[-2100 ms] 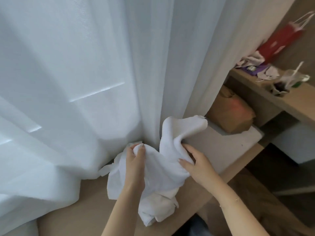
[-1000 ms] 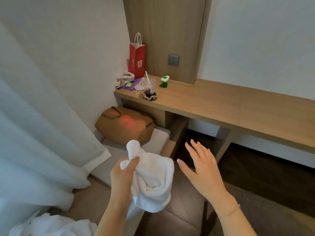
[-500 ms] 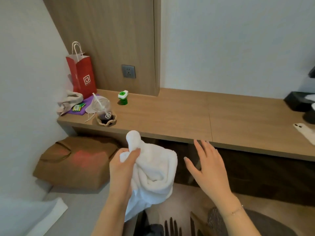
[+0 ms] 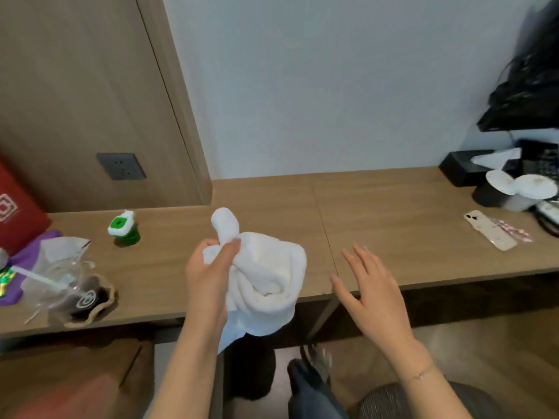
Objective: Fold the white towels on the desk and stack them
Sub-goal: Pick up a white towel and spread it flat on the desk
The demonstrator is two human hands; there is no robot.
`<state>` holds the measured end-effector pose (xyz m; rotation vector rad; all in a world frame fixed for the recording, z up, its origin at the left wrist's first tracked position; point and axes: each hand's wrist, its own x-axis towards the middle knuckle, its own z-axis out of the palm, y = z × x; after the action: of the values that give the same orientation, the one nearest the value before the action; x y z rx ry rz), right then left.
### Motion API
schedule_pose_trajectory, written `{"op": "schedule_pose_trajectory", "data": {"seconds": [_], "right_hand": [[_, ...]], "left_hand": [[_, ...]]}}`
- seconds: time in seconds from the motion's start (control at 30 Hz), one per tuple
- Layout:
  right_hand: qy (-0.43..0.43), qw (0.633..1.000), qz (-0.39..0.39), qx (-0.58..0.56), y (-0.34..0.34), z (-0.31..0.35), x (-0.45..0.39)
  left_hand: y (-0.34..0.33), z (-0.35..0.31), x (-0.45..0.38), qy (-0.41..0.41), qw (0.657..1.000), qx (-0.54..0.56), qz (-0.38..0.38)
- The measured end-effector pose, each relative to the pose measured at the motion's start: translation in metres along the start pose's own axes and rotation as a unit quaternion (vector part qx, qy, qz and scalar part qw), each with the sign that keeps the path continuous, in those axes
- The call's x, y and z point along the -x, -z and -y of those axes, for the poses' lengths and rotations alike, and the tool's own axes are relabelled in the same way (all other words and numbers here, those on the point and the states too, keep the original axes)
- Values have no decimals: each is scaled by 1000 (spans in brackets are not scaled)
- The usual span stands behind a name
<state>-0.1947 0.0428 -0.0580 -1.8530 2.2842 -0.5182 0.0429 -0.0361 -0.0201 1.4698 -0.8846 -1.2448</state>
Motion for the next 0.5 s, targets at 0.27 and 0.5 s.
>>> {"op": "schedule_pose_trajectory", "data": {"seconds": [0.27,0.5], "right_hand": [[0,997,51,-58,-3,-84,-120],[9,988,101,-116,19,-158,-210]], "left_hand": [[-132,-9,-80,-69,997,-20,16],[-252,-12,-139,-101,991,-69,61]]}}
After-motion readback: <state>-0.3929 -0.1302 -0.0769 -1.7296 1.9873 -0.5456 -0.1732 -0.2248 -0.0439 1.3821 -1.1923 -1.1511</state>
